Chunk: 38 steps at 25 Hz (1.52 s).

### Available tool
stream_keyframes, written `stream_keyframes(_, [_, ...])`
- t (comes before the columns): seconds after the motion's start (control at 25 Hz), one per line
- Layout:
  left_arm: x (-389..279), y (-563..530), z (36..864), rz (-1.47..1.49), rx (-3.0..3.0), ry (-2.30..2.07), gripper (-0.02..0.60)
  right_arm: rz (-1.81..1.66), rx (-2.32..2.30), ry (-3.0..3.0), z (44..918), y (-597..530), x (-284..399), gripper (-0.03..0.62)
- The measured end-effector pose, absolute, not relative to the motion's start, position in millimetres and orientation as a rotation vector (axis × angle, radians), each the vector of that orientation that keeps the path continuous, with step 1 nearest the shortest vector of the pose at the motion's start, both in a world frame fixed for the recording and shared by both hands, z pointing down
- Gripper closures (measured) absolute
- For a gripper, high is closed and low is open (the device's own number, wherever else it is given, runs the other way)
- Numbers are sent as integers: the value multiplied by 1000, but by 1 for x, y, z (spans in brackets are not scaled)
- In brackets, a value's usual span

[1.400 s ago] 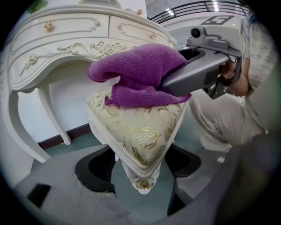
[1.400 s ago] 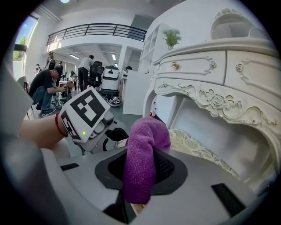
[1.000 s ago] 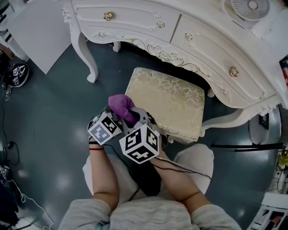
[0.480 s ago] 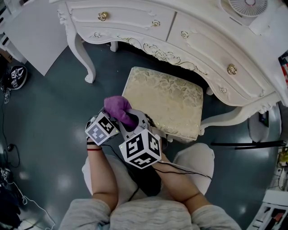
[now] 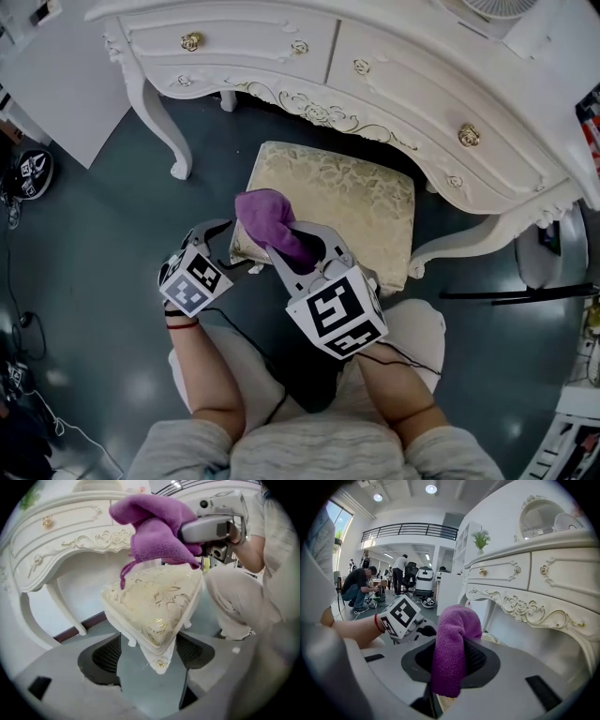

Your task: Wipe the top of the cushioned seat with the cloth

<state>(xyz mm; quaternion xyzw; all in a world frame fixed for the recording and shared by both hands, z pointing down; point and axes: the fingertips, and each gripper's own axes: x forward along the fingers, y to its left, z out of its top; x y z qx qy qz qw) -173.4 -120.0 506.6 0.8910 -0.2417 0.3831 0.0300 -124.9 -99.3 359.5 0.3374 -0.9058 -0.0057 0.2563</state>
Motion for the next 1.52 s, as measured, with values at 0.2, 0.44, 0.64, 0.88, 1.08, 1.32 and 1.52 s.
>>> stream_keyframes(0.2, [-199, -120, 460, 1228, 2737, -957, 218, 31, 967, -2486, 352, -110, -87, 505])
stream_keyframes(0.44, [-153, -128, 385, 826, 3045, -1176, 448, 41, 1065, -2502, 351, -122, -46, 505])
stream_keyframes(0.64, [-102, -123, 368, 542, 3095, -1135, 568, 72, 1090, -2550, 352, -121, -26, 505])
stream_keyframes(0.88, [-70, -129, 353, 176, 3022, -1145, 569, 111, 1130, -2580, 363, -126, 0, 505])
stream_keyframes(1.08, [-54, -131, 368, 237, 3024, -1161, 568, 96, 1138, -2583, 370, -130, 8, 505])
stream_keyframes(1.32, [-44, -127, 383, 419, 3082, -1177, 569, 118, 1147, -2608, 375, -134, 17, 507])
stream_keyframes(1.52, [-33, -122, 397, 652, 3171, -1175, 568, 150, 1154, -2632, 378, -137, 19, 507])
